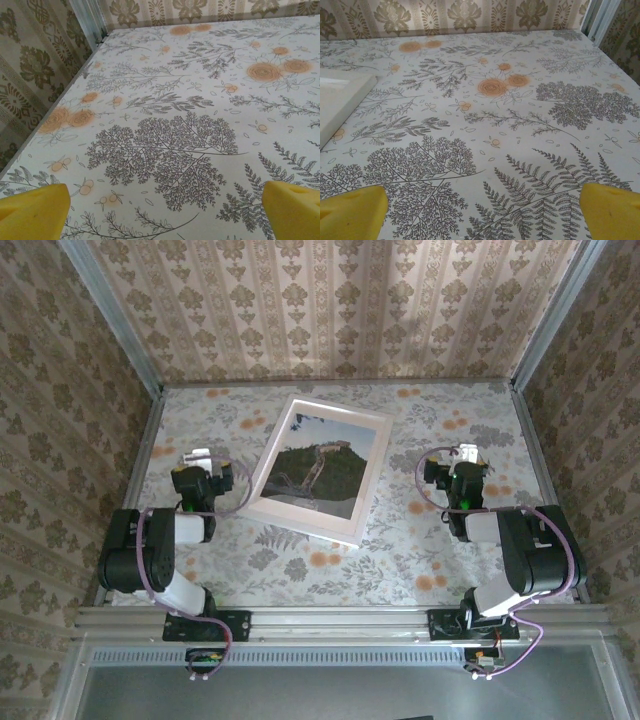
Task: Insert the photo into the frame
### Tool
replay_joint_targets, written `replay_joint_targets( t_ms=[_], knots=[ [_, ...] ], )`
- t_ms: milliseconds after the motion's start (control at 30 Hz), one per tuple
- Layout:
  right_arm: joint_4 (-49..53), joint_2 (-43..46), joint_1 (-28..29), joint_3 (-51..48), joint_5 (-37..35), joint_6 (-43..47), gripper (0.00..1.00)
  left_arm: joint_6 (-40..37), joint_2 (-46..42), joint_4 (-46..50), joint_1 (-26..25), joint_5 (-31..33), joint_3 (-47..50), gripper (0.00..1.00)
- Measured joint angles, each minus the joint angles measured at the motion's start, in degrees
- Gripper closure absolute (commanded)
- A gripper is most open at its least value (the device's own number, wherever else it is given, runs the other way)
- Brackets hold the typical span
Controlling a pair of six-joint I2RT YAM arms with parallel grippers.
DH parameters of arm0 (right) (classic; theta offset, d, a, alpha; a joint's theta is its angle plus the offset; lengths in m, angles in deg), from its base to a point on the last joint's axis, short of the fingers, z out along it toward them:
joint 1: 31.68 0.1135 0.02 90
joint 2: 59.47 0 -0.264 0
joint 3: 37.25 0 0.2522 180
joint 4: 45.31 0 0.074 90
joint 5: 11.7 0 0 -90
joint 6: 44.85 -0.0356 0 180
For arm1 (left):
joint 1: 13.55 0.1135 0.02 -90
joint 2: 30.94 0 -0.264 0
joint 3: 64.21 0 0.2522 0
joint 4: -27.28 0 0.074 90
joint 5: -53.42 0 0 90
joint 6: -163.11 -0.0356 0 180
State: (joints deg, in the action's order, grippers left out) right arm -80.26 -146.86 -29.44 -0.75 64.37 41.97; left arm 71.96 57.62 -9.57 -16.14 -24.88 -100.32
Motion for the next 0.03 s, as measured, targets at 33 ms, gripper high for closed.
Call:
replay_joint_targets(
  t_ms=[33],
  knots=[
    [-0.1, 0.0, 0.0, 0.0, 0.1, 0.0, 0.0, 0.0, 0.0, -0.3, 0.0, 0.0, 0.0, 0.0]
  ],
)
